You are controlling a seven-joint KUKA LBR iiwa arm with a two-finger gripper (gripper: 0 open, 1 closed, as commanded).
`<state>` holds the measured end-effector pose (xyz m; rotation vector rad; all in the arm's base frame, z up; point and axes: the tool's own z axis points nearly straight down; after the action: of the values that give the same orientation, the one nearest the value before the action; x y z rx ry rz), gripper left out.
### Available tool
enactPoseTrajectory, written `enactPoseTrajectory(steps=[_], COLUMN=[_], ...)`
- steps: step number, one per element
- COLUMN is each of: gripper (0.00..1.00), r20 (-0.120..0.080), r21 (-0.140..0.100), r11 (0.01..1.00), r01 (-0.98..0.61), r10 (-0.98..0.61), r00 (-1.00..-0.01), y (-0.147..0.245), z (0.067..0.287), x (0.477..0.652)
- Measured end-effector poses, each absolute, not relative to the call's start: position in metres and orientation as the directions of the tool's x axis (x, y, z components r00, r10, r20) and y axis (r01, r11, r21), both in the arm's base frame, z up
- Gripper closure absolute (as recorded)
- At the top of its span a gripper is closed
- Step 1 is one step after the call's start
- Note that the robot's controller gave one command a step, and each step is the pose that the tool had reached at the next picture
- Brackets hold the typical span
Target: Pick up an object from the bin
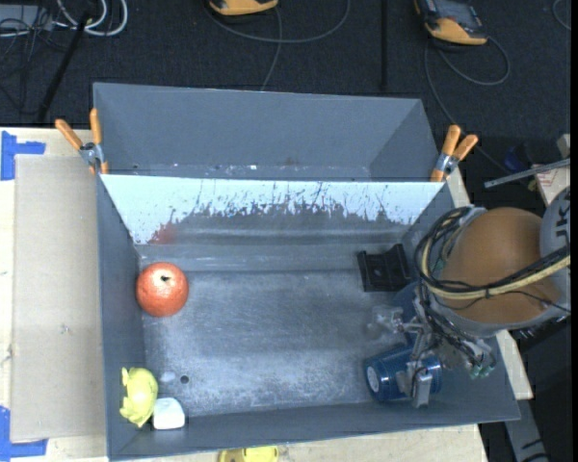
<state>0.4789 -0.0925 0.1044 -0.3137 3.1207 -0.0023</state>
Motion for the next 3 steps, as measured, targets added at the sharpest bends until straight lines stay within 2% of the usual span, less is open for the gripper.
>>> enactPoseTrajectory(steps=[1, 2, 3], gripper=[0.0, 0.0, 1.0], r20=[0.009, 0.008, 0.016], r21=[0.002, 0.006, 0.021], r11=[0.988, 0.999, 0.996], r01=[-0.152, -0.051, -0.09], r10=[-0.152, -0.051, -0.09], r00=[-0.988, -0.999, -0.996], y=[-0.093, -0.1, -0.114], z=[0.083, 0.08, 0.077], x=[0.479, 0.476, 0.474])
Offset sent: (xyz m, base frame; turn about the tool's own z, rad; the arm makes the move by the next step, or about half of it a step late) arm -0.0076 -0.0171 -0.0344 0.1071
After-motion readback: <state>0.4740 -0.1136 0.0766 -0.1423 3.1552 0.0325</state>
